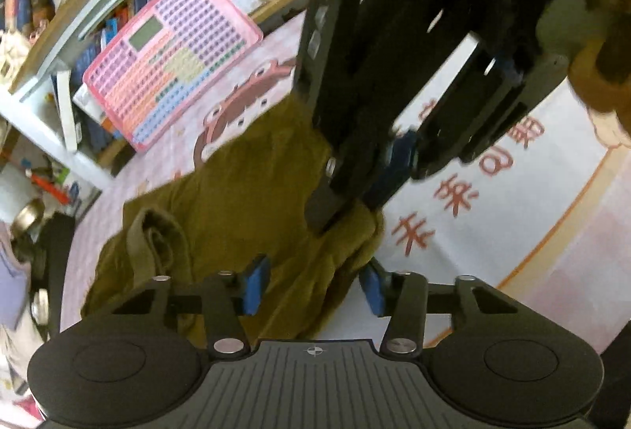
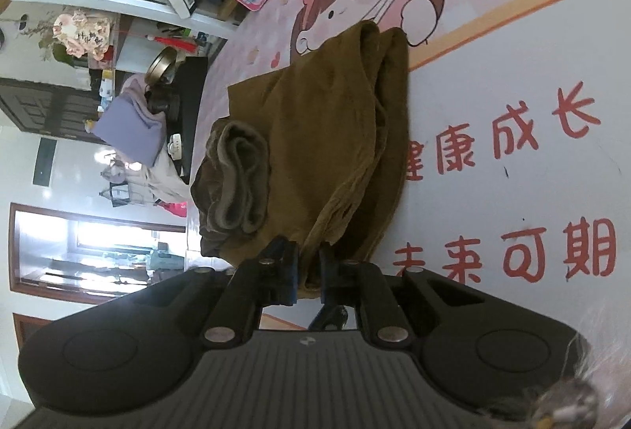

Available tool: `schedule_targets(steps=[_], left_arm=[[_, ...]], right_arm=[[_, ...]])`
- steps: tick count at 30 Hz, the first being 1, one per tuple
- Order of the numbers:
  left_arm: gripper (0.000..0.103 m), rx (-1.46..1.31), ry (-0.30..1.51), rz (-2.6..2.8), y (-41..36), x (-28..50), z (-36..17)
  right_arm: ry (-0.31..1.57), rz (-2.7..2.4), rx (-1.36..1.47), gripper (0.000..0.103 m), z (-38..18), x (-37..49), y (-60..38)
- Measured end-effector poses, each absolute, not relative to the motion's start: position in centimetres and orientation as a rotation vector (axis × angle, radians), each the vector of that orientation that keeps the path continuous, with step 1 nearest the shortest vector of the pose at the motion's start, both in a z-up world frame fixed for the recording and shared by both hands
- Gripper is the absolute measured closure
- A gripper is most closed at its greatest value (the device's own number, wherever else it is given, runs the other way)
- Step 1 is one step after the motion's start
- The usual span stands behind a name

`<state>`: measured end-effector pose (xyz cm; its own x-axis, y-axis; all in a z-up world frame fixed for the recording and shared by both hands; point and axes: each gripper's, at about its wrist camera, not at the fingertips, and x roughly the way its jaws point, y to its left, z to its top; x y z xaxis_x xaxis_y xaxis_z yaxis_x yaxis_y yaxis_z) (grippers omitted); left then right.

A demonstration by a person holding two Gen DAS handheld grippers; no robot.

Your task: Fold clothes

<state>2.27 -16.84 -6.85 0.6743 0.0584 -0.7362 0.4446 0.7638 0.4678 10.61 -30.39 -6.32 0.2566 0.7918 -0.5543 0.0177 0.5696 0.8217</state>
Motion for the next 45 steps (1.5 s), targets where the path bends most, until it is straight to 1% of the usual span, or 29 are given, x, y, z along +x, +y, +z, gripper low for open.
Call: schedule_targets(steps=[1, 2, 3, 4, 5, 6, 13, 19, 21, 27, 33, 40, 42, 43, 45], left_arm=[[0.073, 0.686, 0.808, -0.247, -17.0, 2.3, -6.8], [0.083, 0.689, 0.801, -0.256, -17.3, 2.3, -6.8], [0.088, 0.688, 0.8, -0.26, -17.3, 2.5, -7.0], [0.089, 0.679, 0.803, -0.262, -17.2, 2.7, -7.2], [0.092, 0.662, 0.806, -0.26, -17.0, 2.8, -7.2], [0.095, 0.648, 0.807, -0.255, -16.8, 2.9, -7.1], [0.096, 0.541, 0.763, -0.23, -15.6, 2.6, -4.0], [0.097, 0.507, 0.779, -0.251, -16.0, 1.2, -3.6], [0.097, 0.502, 0.78, -0.266, -16.3, 0.4, -3.4], [0.097, 0.503, 0.804, -0.29, -16.6, -0.8, -3.4], [0.096, 0.513, 0.816, -0.296, -16.7, -1.3, -3.4], [0.096, 0.525, 0.83, -0.296, -16.8, -1.4, -3.7], [0.096, 0.526, 0.829, -0.295, -16.9, -1.5, -3.6], [0.096, 0.525, 0.829, -0.296, -16.9, -1.6, -3.5], [0.096, 0.523, 0.829, -0.297, -16.9, -1.7, -3.4]], right_arm=[[1.206, 0.623, 0.824, 0.089, -6.2, 10.6, -30.4], [1.195, 0.633, 0.823, 0.082, -6.0, 10.7, -30.4], [1.175, 0.647, 0.823, 0.074, -5.8, 10.7, -30.7], [1.152, 0.657, 0.82, 0.051, -5.5, 10.7, -31.0], [1.137, 0.659, 0.816, 0.041, -5.3, 10.8, -31.4], [1.13, 0.655, 0.812, 0.041, -5.2, 10.9, -31.7], [1.199, 0.566, 0.892, 0.04, -7.5, 12.6, -32.8], [1.214, 0.52, 0.959, 0.04, -8.9, 14.9, -32.4], [1.214, 0.507, 0.965, 0.042, -9.2, 15.4, -32.2], [1.201, 0.485, 0.983, 0.043, -9.2, 15.5, -33.0], [1.178, 0.476, 1.009, 0.041, -8.9, 15.1, -34.1], [1.164, 0.493, 1.022, 0.034, -8.5, 15.1, -34.4], [1.167, 0.483, 1.021, 0.034, -8.7, 15.2, -34.4], [1.171, 0.471, 1.023, 0.036, -8.8, 15.3, -34.5], [1.181, 0.435, 1.033, 0.049, -9.2, 15.5, -34.7]])
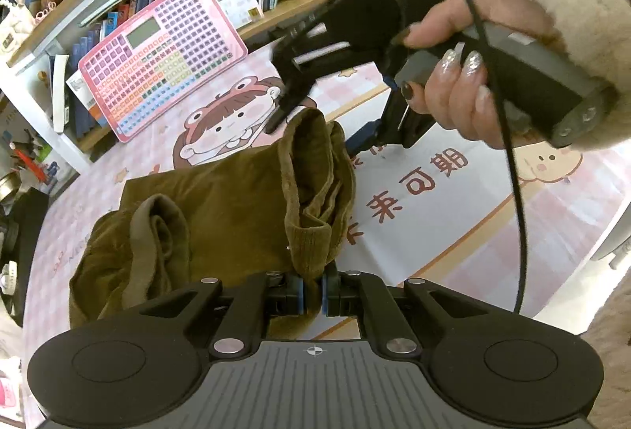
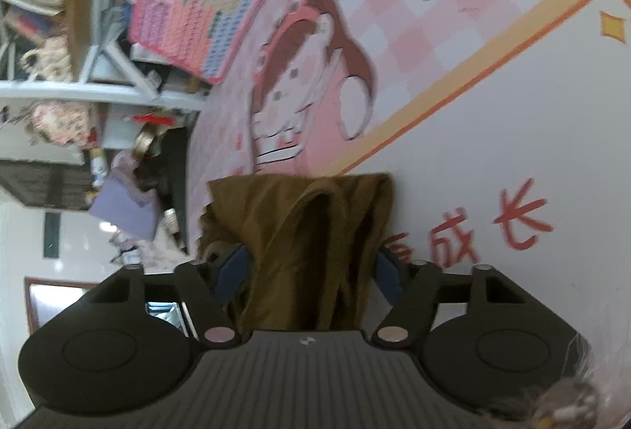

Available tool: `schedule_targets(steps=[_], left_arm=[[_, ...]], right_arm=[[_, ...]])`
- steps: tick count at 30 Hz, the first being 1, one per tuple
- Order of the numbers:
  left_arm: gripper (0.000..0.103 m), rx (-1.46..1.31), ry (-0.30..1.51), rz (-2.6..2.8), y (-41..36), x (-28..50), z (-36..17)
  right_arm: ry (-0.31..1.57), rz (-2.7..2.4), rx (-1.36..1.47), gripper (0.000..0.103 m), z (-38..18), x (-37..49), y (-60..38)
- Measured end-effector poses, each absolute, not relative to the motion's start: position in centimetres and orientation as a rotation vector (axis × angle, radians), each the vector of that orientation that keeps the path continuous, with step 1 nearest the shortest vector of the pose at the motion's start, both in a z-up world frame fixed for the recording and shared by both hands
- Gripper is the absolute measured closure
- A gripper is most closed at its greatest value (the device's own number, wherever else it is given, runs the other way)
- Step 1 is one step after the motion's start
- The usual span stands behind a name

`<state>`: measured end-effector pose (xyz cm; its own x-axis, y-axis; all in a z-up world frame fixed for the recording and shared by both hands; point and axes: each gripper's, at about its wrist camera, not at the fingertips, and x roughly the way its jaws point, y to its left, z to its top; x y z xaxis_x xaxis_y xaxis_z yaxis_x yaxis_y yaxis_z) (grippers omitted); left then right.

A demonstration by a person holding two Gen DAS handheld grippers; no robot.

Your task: Fold clothes

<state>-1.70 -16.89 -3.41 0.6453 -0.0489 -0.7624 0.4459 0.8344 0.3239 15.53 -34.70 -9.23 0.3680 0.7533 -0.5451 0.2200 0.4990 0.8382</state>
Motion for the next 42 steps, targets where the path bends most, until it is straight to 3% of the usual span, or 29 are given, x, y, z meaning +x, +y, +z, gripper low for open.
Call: schedule_targets(steps=[2, 4, 5, 15, 25, 34, 39, 42], left_arm=[[0.096, 0.519, 0.828, -0.297, -16.9, -1.9, -3.3], [0.096, 0.501, 0.828, -0.296, -16.9, -2.0, -3.1], [0.096, 0.488, 0.827, -0.298, -16.9, -2.1, -2.9], [0.096, 0.314, 0.769, -0.282, -14.9, -3.1, 0.9], [0.096, -0.045, 0.705, -0.14, -6.2, -3.6, 4.8], [0.096, -0.204, 0.679, -0.112, 2.7, -2.8, 4.1], [0.093, -0.213, 0.771, -0.166, 8.0, -0.7, 2.0], [0.089, -0.203, 0.841, -0.191, 10.8, 0.3, 0.4]], right_arm=[[1.197, 0.402, 1.03, 0.076, -9.6, 15.7, -35.0], [1.208, 0.394, 1.024, 0.089, -9.8, 15.7, -35.2], [1.207, 0.394, 1.021, 0.09, -9.8, 15.7, -35.3], [1.118, 0.503, 1.035, 0.091, -5.7, 15.8, -35.4], [1.052, 0.7, 0.96, 0.091, 0.5, 17.5, -27.3], [1.04, 0.675, 0.836, 0.091, 1.5, 18.5, -18.0], [1.038, 0.547, 0.738, 0.09, 0.1, 18.8, -13.0], [1.041, 0.439, 0.675, 0.081, -1.4, 19.2, -10.4]])
